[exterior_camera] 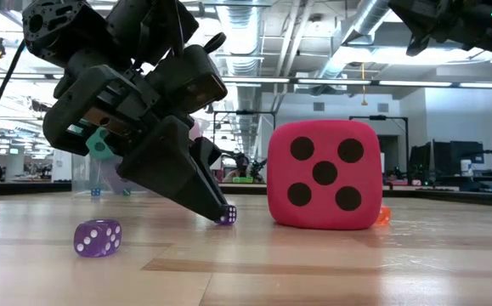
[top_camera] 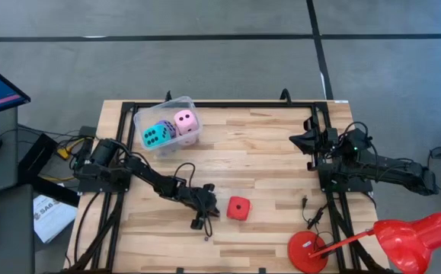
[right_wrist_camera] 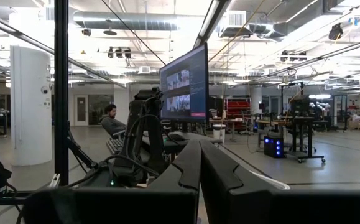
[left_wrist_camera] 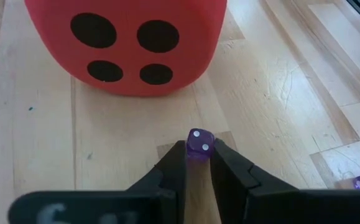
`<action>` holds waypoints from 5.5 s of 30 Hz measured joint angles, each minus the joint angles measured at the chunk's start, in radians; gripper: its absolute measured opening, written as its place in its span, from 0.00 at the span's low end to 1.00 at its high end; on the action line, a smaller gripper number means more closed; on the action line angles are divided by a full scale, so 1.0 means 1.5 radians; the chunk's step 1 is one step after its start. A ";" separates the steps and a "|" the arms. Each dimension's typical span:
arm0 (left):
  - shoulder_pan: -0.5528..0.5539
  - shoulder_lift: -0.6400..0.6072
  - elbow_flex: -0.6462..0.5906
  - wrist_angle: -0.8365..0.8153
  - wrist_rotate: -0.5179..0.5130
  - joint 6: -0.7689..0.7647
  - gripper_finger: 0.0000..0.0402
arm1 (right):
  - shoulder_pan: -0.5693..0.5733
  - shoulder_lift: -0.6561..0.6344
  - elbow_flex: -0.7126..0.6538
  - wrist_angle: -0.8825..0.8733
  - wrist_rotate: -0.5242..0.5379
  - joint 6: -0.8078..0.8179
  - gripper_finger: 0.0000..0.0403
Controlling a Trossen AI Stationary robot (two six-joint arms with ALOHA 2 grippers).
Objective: Pick & Place Dice
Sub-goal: Put the top small purple dice into the transparent container, then put the small purple dice into the transparent container
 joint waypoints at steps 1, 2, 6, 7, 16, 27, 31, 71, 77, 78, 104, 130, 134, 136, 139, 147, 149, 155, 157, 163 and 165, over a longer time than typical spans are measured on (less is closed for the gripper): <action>0.000 0.000 0.000 0.000 0.000 0.000 0.12 | 0.000 0.000 0.000 0.000 0.000 0.000 0.00; 0.000 0.000 0.000 0.000 0.000 0.000 0.12 | 0.000 0.000 0.000 0.000 0.000 0.000 0.00; 0.000 0.000 0.000 0.000 0.000 0.000 0.12 | 0.000 0.000 0.000 0.000 0.000 0.000 0.00; 0.000 0.000 0.000 0.000 0.000 0.000 0.12 | 0.000 0.000 0.000 0.000 0.000 0.000 0.00; 0.019 -0.020 0.000 -0.018 0.000 0.000 0.12 | 0.000 0.000 0.000 0.000 0.000 0.000 0.00; 0.108 -0.156 0.000 -0.161 -0.005 0.000 0.12 | 0.000 0.000 0.000 0.000 0.000 0.001 0.00; 0.145 -0.222 0.000 -0.203 -0.007 0.000 0.12 | 0.000 0.000 0.000 0.000 0.000 0.001 0.00; 0.438 -0.544 0.000 -0.523 -0.422 -0.092 0.12 | 0.000 0.000 0.000 -0.001 0.000 0.000 0.00; 0.480 -0.544 0.000 -0.598 -0.425 -0.197 0.12 | 0.000 0.000 0.000 -0.001 0.000 0.000 0.00; 0.486 -0.544 0.000 -0.610 -0.425 -0.215 0.12 | 0.000 0.000 0.000 -0.001 0.000 0.000 0.00; 0.518 -0.544 0.000 -0.648 -0.425 -0.245 0.29 | 0.000 0.000 0.000 -0.001 0.000 0.000 0.00; 0.508 -0.544 0.000 -0.591 -0.425 -0.243 0.27 | 0.000 0.000 0.000 0.000 0.000 -0.027 0.00; 0.508 -0.544 0.000 -0.591 -0.425 -0.241 0.26 | 0.000 0.000 0.000 0.000 0.000 -0.029 0.00; 0.508 -0.544 0.000 -0.591 -0.425 -0.241 0.26 | 0.000 0.000 0.000 0.000 0.000 -0.029 0.00; 0.504 -0.544 0.000 -0.591 -0.419 -0.240 0.26 | 0.000 0.000 0.000 0.008 0.000 -0.029 0.00; 0.445 -0.543 0.000 -0.590 -0.415 -0.239 0.19 | 0.000 0.000 0.000 0.052 0.000 -0.053 0.00; 0.420 -0.543 0.000 -0.577 -0.415 -0.239 0.16 | 0.000 0.000 0.000 0.056 0.001 -0.068 0.00; 0.332 -0.543 0.000 -0.459 -0.416 -0.210 0.08 | 0.000 0.000 0.000 0.073 0.001 -0.082 0.00; 0.297 -0.543 0.000 -0.421 -0.417 -0.201 0.06 | 0.000 0.000 0.000 0.082 0.000 -0.082 0.00; 0.164 -0.538 0.000 -0.369 -0.419 -0.140 0.00 | 0.001 0.000 0.000 0.082 -0.001 -0.061 0.00; 0.115 -0.530 0.000 -0.364 -0.417 -0.142 0.00 | 0.001 0.000 0.000 0.081 -0.001 -0.044 0.00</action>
